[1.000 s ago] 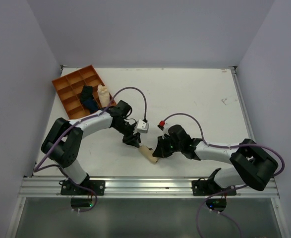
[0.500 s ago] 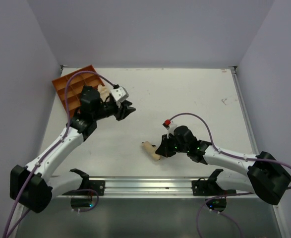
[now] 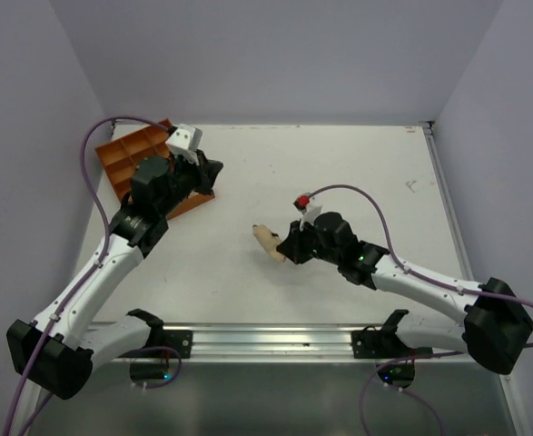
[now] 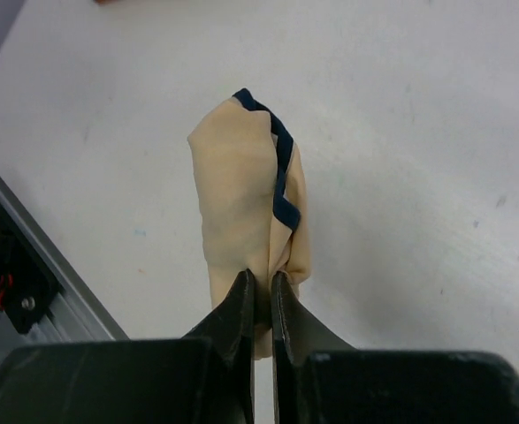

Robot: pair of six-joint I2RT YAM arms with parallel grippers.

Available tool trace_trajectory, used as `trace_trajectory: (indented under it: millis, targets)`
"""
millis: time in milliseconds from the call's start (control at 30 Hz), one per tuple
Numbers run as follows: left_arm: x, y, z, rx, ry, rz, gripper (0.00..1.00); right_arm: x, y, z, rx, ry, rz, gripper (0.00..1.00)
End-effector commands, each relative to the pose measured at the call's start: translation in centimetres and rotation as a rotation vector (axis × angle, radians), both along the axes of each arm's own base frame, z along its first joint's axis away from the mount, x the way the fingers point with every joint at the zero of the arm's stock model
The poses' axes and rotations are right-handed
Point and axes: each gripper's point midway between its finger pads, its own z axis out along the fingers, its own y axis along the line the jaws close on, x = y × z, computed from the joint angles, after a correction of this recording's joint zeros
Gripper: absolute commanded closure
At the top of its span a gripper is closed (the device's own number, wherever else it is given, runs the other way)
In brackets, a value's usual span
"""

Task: Roll the underwear
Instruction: Place the rolled underwear into the container

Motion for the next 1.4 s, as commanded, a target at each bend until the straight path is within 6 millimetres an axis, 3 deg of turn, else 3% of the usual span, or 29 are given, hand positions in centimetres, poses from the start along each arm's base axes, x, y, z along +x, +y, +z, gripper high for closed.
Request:
trace_trajectory:
  millis: [0,33,100,133,167,200,267,300,400,567,633,733,867,967,1100,1200,1267,1367]
  targets:
    - [3.4,9.3,-1.7,0.033,0.103,0.566,0.94,4.4,1.6,6.9,0.035,-0.223,-0.053,1.00]
    - [3.6,10.5,-2.1,0.044,0.119,0.622,0.90,5.0,2.2,8.8,0.056,-0.257,-0.048,1.00]
    - [4.2,12.5,-3.4,0.066,0.174,0.699,0.74,5.8,2.7,9.7,0.051,-0.278,-0.054,1.00]
    - [4.7,14.4,-4.0,0.064,0.198,0.736,0.69,6.2,3.2,10.7,0.062,-0.288,-0.056,1.00]
    - [5.1,15.5,-4.8,0.065,0.223,0.759,0.69,6.4,3.3,11.1,0.067,-0.296,-0.055,1.00]
    - [5.3,18.3,-5.7,0.052,0.248,0.827,0.68,6.4,3.7,11.9,0.093,-0.308,-0.047,1.00]
    - [5.7,20.3,-7.5,0.034,0.304,0.855,0.65,6.2,3.7,12.9,0.116,-0.316,-0.046,1.00]
    - [5.7,23.5,-8.4,0.016,0.335,0.922,0.63,6.1,3.7,13.3,0.125,-0.321,-0.039,1.00]
    - [5.5,27.4,-11.6,0.029,0.422,1.010,0.59,5.6,3.4,14.5,0.155,-0.344,-0.031,1.00]
    - [5.2,29.7,-15.6,0.016,0.494,1.078,0.53,4.2,2.8,15.3,0.196,-0.362,0.000,1.00]
    - [4.7,31.6,-17.0,0.002,0.540,1.117,0.53,3.8,2.9,15.5,0.208,-0.366,0.013,1.00]
    - [4.5,32.5,-18.8,0.017,0.598,1.133,0.46,3.7,2.5,15.3,0.192,-0.376,0.016,1.00]
    - [3.9,32.9,-20.4,0.012,0.622,1.143,0.45,3.5,2.2,14.7,0.173,-0.385,0.023,1.00]
    - [4.6,31.8,-21.6,-0.026,0.637,1.077,0.50,3.4,2.0,14.1,0.152,-0.389,0.030,1.00]
    - [4.7,30.4,-25.4,-0.042,0.747,1.009,0.59,3.6,1.7,13.6,0.119,-0.395,0.026,1.00]
    - [4.7,30.1,-26.3,-0.072,0.754,1.006,0.64,4.4,1.5,13.6,0.086,-0.394,0.000,1.00]
    - [4.8,29.6,-27.0,-0.090,0.762,0.980,0.72,5.1,1.5,13.1,0.059,-0.387,-0.022,1.00]
    - [5.2,28.0,-27.6,-0.129,0.780,0.896,0.94,5.6,2.3,13.6,0.087,-0.407,-0.019,1.00]
